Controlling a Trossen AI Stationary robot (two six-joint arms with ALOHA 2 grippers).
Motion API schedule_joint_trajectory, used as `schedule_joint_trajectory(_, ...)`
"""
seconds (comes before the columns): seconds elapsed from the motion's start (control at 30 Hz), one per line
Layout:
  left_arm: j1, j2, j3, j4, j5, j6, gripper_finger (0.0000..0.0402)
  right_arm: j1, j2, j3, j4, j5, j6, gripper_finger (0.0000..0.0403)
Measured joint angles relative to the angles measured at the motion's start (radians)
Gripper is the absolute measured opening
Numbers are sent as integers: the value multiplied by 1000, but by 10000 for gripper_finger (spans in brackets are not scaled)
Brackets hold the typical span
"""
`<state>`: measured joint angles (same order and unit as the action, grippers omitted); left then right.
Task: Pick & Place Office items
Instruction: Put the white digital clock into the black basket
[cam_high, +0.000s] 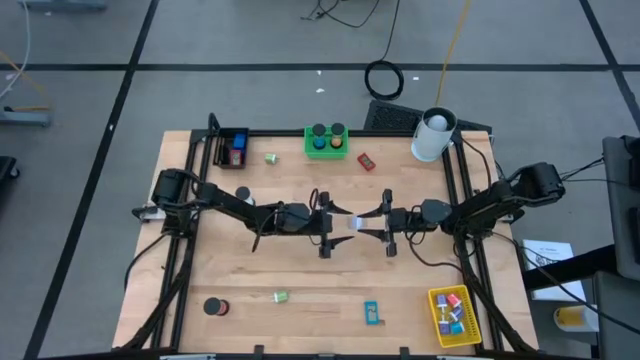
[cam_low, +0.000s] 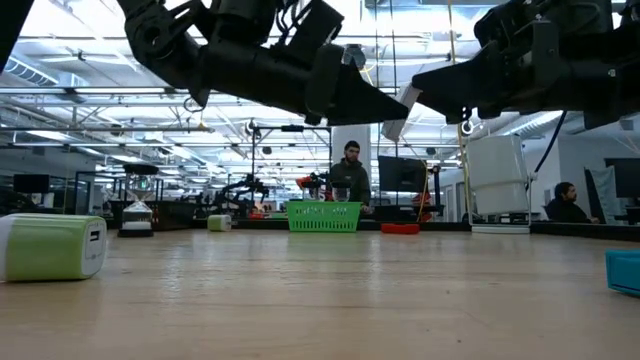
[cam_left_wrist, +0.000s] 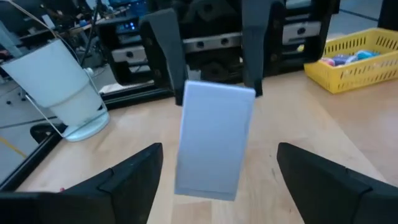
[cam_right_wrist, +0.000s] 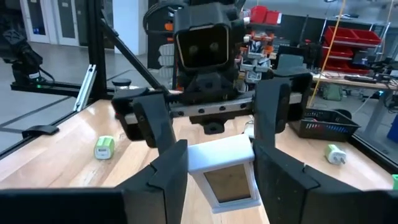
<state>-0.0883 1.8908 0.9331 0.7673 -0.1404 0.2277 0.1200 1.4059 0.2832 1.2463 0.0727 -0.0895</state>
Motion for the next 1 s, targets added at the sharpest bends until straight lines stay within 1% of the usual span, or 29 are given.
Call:
schedule_joint_trajectory(0.17, 0, 46, 36, -2, -16, 2, 300, 0, 0, 0, 14, -25, 26, 157)
schedule_joint_trajectory(0.27, 0, 53, 52, -2, -16, 0, 277, 4, 0, 0, 14, -26, 26, 155)
schedule_joint_trajectory(0.4, -3, 53, 53, 2, -16, 3, 226, 6, 0, 0, 14, -26, 26, 153)
schedule_joint_trajectory(0.53, -6, 53, 53, 3, -13, 8, 166, 6, 0, 0, 14, -25, 33, 162)
schedule_joint_trajectory(0.63, -6, 53, 53, -5, -17, 6, 161, 6, 0, 0, 12, -18, 52, 171)
schedule_joint_trajectory(0.77, -5, 25, 53, -66, -58, 3, 161, 13, 0, 0, 16, 61, 54, 190)
schedule_joint_trajectory(0.87, -6, -19, 52, -187, -119, 0, 161, 27, 0, 0, 30, 129, 49, 216)
schedule_joint_trajectory(0.93, -6, -42, 52, -238, -161, 0, 161, 33, -5, 0, 32, 146, 46, 238)
schedule_joint_trajectory(1.0, -8, -74, 41, -288, -183, 3, 161, 34, -6, 0, 37, 151, 43, 258)
